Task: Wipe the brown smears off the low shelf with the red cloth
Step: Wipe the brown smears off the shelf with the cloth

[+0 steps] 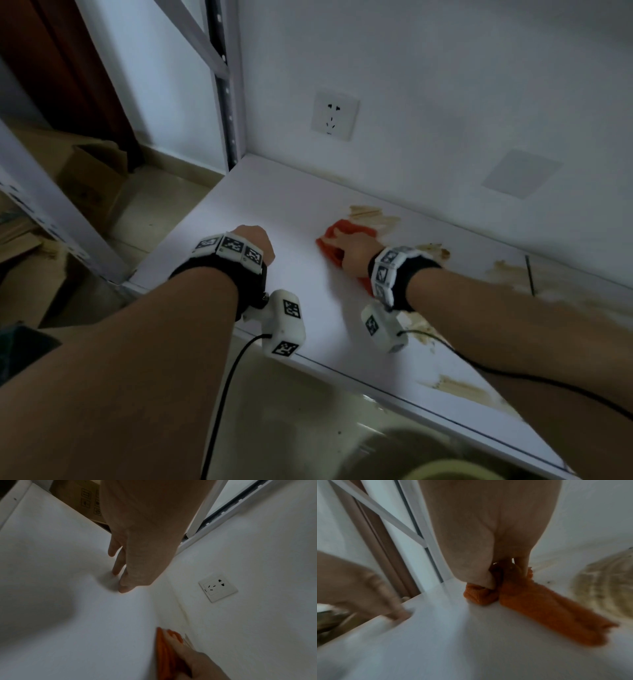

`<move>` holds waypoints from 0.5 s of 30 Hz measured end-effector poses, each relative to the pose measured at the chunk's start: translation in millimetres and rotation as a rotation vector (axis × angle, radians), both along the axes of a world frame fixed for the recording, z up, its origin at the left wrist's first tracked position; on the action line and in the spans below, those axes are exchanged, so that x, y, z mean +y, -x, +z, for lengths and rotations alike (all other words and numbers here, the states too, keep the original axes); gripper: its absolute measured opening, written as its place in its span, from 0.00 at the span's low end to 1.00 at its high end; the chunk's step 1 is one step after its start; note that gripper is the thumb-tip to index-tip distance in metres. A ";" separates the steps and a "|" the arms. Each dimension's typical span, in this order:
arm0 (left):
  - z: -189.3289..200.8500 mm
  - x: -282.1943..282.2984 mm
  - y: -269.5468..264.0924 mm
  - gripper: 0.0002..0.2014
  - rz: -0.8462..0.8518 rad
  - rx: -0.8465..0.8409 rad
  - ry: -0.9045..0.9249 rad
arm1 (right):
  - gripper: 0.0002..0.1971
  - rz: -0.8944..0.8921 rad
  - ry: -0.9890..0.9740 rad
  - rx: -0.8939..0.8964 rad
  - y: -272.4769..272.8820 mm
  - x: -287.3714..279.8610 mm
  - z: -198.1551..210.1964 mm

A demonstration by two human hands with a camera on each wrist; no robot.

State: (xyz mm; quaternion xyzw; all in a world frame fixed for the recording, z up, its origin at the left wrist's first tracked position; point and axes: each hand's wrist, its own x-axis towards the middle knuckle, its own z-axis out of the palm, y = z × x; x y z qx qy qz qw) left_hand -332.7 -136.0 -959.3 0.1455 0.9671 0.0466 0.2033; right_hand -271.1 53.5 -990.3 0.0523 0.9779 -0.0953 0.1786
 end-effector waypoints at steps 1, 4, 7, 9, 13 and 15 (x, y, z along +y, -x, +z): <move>1.3 1.4 -1.8 0.16 0.004 0.009 -0.014 | 0.29 0.023 0.036 -0.010 -4.0 -9.1 -3.5; 6.3 8.6 -6.5 0.15 0.035 0.026 -0.034 | 0.23 0.102 0.032 -0.085 -2.8 -22.2 -7.6; 3.7 12.8 -4.8 0.10 0.034 0.022 -0.032 | 0.23 0.140 0.037 -0.049 8.7 -24.8 0.0; 0.6 12.2 -3.1 0.12 0.025 0.017 -0.039 | 0.22 0.141 0.029 -0.024 21.7 -21.7 0.8; -4.9 13.7 4.8 0.13 -0.019 -0.010 -0.063 | 0.23 0.117 -0.048 -0.025 45.6 -2.3 -2.7; -6.3 14.7 7.1 0.11 -0.039 -0.026 -0.058 | 0.24 0.089 -0.116 -0.006 43.7 11.4 3.7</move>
